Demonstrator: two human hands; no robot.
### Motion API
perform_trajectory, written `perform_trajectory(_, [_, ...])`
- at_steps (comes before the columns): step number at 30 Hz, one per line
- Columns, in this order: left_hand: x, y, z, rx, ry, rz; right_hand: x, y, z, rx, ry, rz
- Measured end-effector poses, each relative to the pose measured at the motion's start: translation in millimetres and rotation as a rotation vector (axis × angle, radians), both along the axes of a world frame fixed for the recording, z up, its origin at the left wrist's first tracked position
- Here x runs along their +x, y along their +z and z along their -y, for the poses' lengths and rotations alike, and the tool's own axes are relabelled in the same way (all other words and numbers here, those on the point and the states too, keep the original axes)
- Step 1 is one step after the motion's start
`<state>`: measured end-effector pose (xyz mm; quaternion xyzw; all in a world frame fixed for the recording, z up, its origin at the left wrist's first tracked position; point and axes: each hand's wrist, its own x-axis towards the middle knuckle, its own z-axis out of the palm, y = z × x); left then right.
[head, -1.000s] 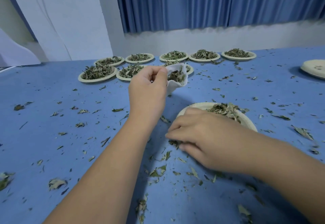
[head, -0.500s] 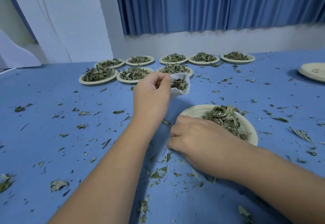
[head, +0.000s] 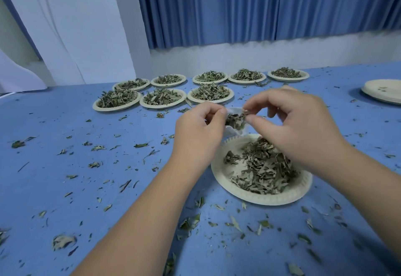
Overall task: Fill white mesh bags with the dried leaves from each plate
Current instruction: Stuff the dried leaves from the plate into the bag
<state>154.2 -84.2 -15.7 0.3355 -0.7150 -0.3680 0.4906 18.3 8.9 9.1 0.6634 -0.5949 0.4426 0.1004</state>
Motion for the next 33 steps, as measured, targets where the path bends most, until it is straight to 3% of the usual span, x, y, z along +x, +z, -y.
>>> perform_trajectory(6, [-6.3, -0.2, -11.2, 0.023, -0.043, 0.015, -9.6, -6.0, 13.7, 0.119, -0.114, -0.049])
perform_trajectory(10, [-8.8, 0.8, -17.0, 0.057, -0.050, -0.031, -15.6, -5.8, 17.5, 0.332, -0.144, 0.272])
perform_trajectory(13, [-11.5, 0.7, -20.2, 0.074, -0.053, -0.044, -16.1, -5.3, 13.9, 0.552, 0.055, 0.594])
perform_trajectory(15, [-12.7, 0.4, -21.7, 0.090, -0.064, -0.056, -14.8, -3.8, 14.0, 0.565, 0.174, 0.743])
perform_trajectory(20, [-14.3, 1.5, -23.9, 0.103, -0.102, -0.080, -8.4, 2.6, 31.3, 0.468, 0.000, 0.595])
perform_trajectory(25, [-13.4, 1.7, -23.0, 0.071, -0.091, -0.065, -2.3, 3.5, 48.4, 0.459, -0.218, 0.225])
perform_trajectory(30, [-10.2, 0.8, -11.0, 0.072, -0.016, -0.093, -17.8, 14.1, 41.6, 0.684, 0.249, 0.723])
perform_trajectory(33, [-10.9, 0.1, -8.9, 0.062, -0.033, -0.097, -20.8, 20.0, 45.1, 0.635, 0.191, 0.667])
